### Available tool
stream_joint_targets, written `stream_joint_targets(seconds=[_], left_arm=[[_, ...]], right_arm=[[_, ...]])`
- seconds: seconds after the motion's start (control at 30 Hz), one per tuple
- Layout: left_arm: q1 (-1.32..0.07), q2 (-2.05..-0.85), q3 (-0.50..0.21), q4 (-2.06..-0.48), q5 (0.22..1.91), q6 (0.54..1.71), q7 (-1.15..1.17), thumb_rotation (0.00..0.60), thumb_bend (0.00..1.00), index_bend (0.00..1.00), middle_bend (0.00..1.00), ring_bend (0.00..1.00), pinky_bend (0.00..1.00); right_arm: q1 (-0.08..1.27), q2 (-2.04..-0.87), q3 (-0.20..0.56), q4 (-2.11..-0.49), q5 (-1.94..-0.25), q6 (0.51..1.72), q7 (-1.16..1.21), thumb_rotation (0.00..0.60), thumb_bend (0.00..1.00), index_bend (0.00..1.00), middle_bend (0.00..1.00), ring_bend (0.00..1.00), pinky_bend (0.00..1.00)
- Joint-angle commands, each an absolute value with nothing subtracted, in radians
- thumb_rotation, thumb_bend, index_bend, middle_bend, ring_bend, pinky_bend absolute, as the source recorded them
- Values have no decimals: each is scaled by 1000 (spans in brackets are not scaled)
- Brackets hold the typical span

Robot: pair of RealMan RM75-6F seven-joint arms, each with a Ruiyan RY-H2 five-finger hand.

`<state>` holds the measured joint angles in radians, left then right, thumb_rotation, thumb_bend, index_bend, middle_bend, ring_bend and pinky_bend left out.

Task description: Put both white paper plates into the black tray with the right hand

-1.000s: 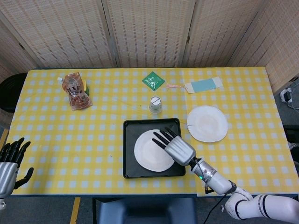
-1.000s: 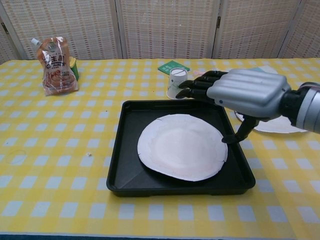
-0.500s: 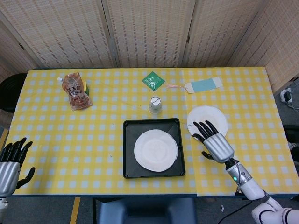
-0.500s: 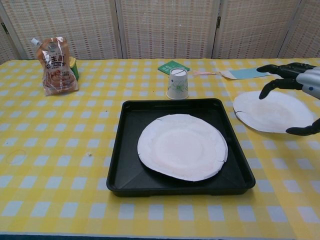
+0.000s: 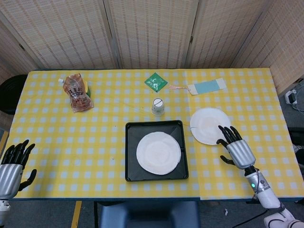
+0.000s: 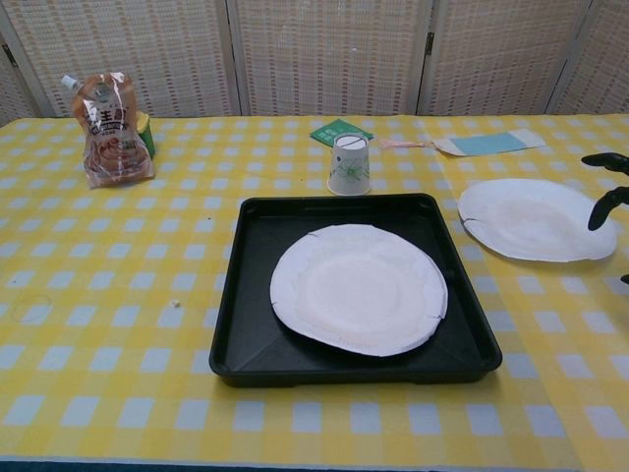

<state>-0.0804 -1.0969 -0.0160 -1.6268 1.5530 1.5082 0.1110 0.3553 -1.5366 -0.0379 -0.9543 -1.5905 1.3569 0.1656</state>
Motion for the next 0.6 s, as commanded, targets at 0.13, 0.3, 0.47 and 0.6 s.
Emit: stream_joint_targets(seconds=[0.13, 0.3, 0.47, 0.6], left_arm=[[-85, -1106, -17, -1616, 1552, 1502, 112, 600, 462, 0, 0, 0, 0], [-94, -1114, -16, -1615, 1550, 1483, 126, 600, 462, 0, 0, 0, 0], [-104, -1124, -18, -1611, 1545, 1470, 140, 600, 463, 0, 0, 0, 0], [-107, -1127, -21, -1608, 1538, 1464, 142, 600, 463, 0, 0, 0, 0]], right_arm=[[341, -1577, -25, -875, -1585, 1370, 240, 600, 303, 400, 0, 0, 0], [352, -1606, -3, -811, -1564, 1338, 247, 600, 335, 406, 0, 0, 0], [377, -1629, 4, -752, -1549, 1263, 271, 600, 350, 412, 0, 0, 0], [391, -1658, 10, -701, -1543, 1234, 286, 600, 355, 425, 0, 0, 0]])
